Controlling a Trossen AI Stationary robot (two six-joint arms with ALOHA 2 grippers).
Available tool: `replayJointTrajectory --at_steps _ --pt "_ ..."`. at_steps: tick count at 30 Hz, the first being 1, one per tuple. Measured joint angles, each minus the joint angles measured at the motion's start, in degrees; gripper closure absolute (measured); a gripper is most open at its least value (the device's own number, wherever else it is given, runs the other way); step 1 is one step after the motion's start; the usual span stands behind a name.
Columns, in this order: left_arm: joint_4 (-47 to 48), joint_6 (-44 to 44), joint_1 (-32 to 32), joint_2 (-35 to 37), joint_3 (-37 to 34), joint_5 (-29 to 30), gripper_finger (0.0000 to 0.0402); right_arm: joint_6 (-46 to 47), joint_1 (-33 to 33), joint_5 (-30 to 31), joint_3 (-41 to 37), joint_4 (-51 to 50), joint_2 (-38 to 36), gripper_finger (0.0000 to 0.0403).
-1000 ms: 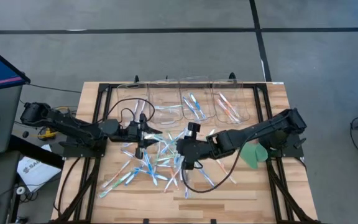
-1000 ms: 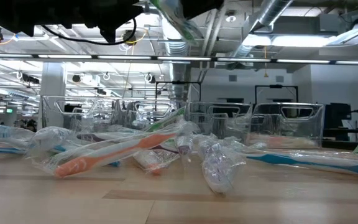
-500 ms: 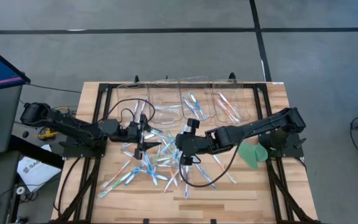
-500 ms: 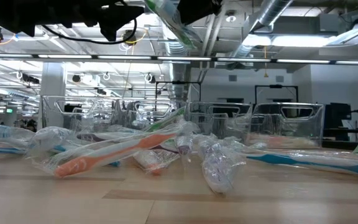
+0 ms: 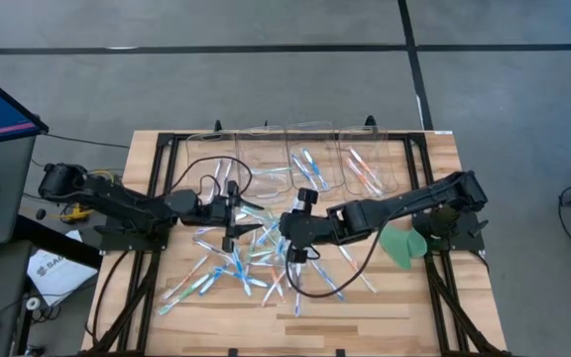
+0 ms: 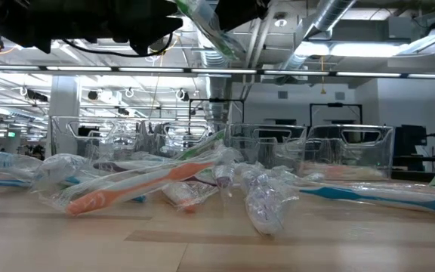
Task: Pick & Place Toothbrushes
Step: Put the green toothbrush into the middle left transparent bin
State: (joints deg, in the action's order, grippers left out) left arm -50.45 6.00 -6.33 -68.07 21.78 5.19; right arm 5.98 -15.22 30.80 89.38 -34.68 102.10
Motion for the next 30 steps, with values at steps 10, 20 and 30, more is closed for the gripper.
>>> replayJointTrajectory --at_steps 10,20,30 --pt "-5.6 -0.2 0.0 -0.6 0.0 -6.1 0.0246 0.0 0.0 -1.0 0.0 -0.3 0.0 0.0391" --pt "-6.6 -0.2 0.0 -0.6 0.0 -5.2 0.028 0.0 0.0 -1.0 0.0 -0.5 0.0 0.039" --pt "-6.6 -0.2 0.0 -0.6 0.0 -5.2 0.0389 3.2 0.0 -2.4 0.0 -0.7 0.0 0.0318"
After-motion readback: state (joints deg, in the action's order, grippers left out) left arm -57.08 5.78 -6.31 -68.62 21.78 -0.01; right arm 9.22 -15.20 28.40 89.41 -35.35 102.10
